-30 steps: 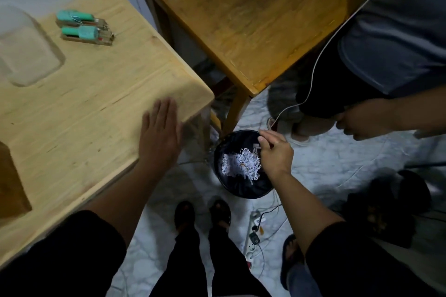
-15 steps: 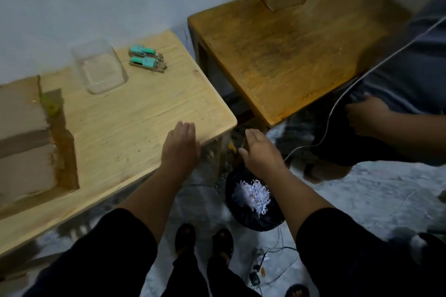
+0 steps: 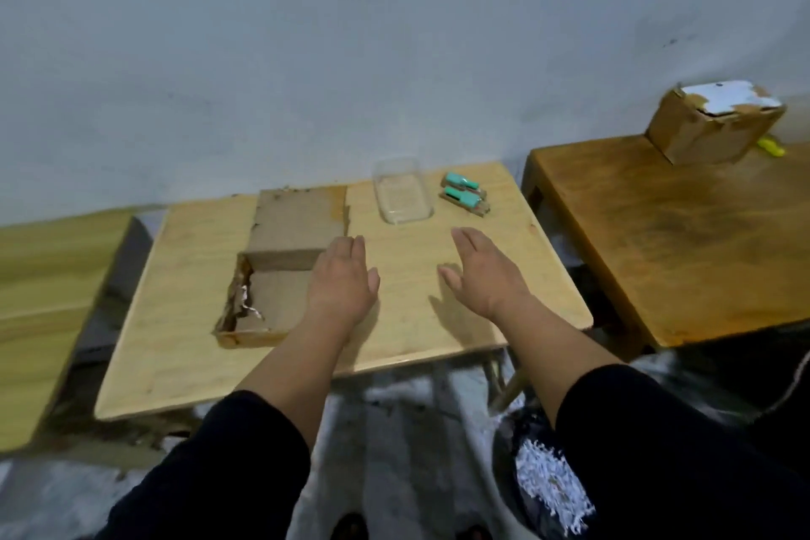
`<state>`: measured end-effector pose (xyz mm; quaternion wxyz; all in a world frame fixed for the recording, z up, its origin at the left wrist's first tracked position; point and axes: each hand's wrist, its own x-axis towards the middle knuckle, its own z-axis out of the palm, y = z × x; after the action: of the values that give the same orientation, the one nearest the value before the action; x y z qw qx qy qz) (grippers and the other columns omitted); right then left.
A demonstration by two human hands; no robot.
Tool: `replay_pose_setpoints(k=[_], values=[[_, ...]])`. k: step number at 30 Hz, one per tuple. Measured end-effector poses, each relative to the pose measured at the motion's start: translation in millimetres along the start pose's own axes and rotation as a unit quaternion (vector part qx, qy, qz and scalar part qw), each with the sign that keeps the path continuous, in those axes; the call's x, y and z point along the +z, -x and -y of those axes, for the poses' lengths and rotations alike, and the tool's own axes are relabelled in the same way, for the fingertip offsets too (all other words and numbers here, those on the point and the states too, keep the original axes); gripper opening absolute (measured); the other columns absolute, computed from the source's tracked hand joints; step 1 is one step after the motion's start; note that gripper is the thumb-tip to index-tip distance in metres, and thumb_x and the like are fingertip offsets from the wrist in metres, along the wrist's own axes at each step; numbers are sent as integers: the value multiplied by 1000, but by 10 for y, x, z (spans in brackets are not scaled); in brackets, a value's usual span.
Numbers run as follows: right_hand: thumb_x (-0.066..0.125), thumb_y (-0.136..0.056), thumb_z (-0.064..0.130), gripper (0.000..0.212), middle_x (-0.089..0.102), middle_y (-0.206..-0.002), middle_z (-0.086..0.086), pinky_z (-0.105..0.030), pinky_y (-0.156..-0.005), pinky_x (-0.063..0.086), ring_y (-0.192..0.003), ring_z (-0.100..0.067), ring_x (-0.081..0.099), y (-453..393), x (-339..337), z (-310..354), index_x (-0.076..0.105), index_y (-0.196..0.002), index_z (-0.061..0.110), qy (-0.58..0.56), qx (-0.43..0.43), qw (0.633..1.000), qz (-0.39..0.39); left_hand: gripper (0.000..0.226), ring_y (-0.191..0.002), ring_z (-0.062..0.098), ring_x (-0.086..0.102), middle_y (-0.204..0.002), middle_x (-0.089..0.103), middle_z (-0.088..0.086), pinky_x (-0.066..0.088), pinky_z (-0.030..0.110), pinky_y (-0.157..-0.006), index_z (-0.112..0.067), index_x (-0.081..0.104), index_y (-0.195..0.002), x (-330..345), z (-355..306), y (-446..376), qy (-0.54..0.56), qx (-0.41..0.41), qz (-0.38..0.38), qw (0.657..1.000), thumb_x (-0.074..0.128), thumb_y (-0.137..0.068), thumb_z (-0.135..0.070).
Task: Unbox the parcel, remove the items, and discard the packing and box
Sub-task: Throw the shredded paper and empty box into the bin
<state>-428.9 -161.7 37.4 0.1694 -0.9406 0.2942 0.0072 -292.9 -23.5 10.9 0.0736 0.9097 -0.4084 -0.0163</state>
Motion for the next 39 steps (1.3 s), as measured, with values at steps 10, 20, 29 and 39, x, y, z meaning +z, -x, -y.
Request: replay_pose_setpoints(k=[10,20,29,39], values=[[68,-78,44,93,18,-155,-6,-32,-112,27,-140,-23,25,-347,863,1273,14,-147,12,-91,0,990,108,81,-137,28,27,-148,29,15,24,36,-116,-5,21,-144,159,1761,374,120,-107,75,984,61,-84,-43],[81,-68,27,105,36,-148,-7,-32,-112,29,-133,-24,37,-430,1487,1477,14,-148,19,-235,104,963,83,86,-114,32,55,-124,60,13,47,41,-95,-8,33,-135,601,2271,425,279,-146,115,942,81,-68,-33],[80,-70,18,98,40,-147,-3,-33,-116,28,-133,-21,40,-310,1174,1335,20,-147,21,-283,141,949,-12,78,-113,34,55,-127,59,13,47,38,-94,-17,32,-139,424,1985,244,275,-80,96,953,70,-76,-44],[78,-72,16,97,35,-151,-2,-37,-117,28,-137,-19,35,439,440,475,17,-148,17,-276,239,909,-200,90,-125,32,49,-139,51,13,40,36,-104,-13,21,-147,162,588,-210,289,116,77,947,71,-78,-40]])
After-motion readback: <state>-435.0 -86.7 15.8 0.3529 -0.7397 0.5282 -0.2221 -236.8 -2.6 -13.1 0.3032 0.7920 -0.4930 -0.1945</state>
